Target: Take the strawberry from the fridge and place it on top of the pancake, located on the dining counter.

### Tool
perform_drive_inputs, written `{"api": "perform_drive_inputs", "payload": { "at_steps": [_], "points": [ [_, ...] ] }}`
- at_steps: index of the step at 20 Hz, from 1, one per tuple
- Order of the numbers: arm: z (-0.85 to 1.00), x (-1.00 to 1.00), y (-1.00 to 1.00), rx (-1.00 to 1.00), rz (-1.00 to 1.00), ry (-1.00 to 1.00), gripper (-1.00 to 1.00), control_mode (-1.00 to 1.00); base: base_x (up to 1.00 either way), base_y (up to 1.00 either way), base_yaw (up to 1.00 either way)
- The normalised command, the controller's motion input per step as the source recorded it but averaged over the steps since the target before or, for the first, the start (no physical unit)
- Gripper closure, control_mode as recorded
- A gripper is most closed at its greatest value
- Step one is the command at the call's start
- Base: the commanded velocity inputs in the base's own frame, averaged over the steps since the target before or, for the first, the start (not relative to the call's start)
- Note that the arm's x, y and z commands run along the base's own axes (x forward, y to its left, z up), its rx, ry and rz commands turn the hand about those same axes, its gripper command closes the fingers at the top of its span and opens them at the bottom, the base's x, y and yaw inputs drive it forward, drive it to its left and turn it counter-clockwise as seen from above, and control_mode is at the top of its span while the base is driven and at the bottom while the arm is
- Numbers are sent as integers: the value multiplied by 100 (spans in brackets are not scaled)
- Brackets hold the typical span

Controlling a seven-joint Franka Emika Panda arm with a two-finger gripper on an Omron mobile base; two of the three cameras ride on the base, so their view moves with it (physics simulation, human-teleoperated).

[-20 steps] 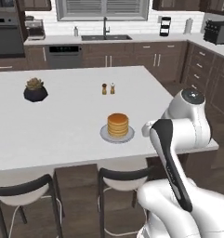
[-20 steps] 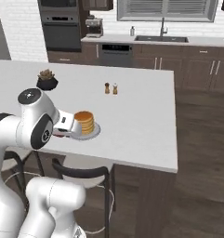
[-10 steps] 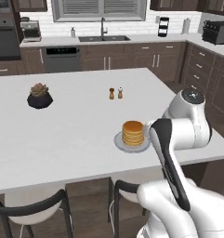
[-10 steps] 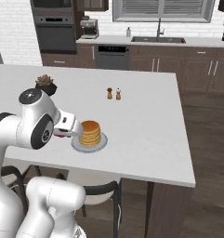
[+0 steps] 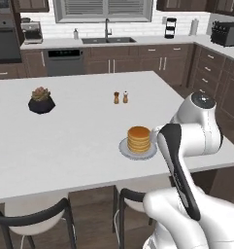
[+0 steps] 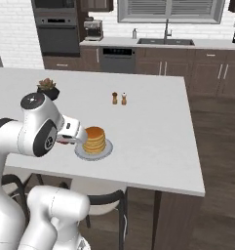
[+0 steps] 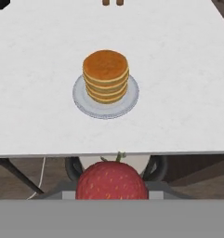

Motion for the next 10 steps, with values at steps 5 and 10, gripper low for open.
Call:
{"api": "perform_drive_inputs", "payload": {
  "at_steps": [5, 10],
  "points": [
    [0, 0, 0, 0, 0, 0, 100, 100, 11, 41, 7],
    [0, 45, 0, -1, 1, 0, 100, -100, 2, 3, 1]
  ]
}}
